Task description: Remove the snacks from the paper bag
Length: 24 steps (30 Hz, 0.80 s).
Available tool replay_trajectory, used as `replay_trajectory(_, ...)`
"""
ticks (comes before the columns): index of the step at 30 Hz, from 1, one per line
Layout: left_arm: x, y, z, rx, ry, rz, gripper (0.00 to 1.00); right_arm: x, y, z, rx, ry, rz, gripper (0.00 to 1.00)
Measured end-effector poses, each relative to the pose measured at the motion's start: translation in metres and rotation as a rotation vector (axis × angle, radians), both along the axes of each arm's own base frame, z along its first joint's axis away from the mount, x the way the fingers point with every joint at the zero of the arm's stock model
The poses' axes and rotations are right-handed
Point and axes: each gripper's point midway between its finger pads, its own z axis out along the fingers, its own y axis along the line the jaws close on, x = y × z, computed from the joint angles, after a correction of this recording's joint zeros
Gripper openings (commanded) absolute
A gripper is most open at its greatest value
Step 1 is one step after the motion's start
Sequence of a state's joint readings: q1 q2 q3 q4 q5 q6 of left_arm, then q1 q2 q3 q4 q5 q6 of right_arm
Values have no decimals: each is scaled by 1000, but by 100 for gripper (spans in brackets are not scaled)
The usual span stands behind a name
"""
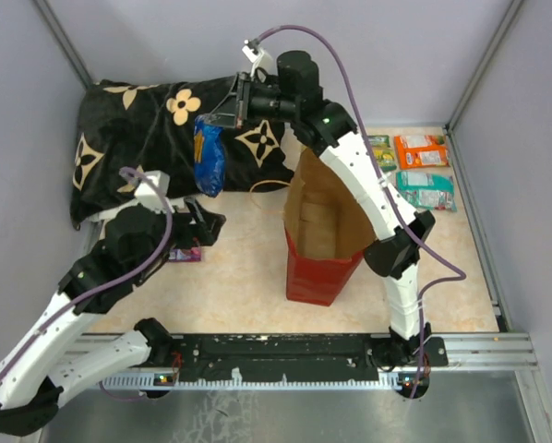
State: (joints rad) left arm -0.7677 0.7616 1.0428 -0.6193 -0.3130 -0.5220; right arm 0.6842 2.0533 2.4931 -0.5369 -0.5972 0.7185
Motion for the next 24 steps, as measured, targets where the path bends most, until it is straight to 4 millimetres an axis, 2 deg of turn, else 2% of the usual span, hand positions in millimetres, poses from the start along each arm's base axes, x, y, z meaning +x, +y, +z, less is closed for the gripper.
replay_trajectory(3, -8, 18, 20, -34, -49, 42, 100, -6, 16, -6, 0, 1, 11, 0)
replay_trajectory(7, -18, 37, 42, -60, -90, 81, 100, -25, 40, -14, -14, -8, 48, 0)
replay_trajectory(12, -30, 55, 74, -94, -135, 110, 100, -39, 62, -36, -58, -13, 70, 0)
replay_trajectory(14, -35, 64, 80, -108, -153, 126, 100, -42, 67, -45, -75, -7, 75, 0)
replay_trajectory(16, -38, 73, 80, -107, -159, 150, 100, -43, 71, -54, -95, -4, 80, 16)
replay_trajectory(18, -38, 78, 77, -95, -156, 174, 100, -42, 74, -69, -126, -10, 74, 37)
replay_trajectory(20, -35, 80, 74, -79, -149, 192, 100, -39, 70, -92, -173, -10, 49, 68)
replay_trajectory(21, -33, 81, 70, -64, -142, 205, 100, -39, 65, -105, -203, 6, 34, 90)
replay_trajectory(22, -30, 81, 66, -44, -129, 217, 100, -39, 58, -123, -245, 19, 16, 98)
replay_trajectory(24, -22, 77, 54, 7, -95, 233, 100, -37, 42, -151, -316, 42, -19, 99)
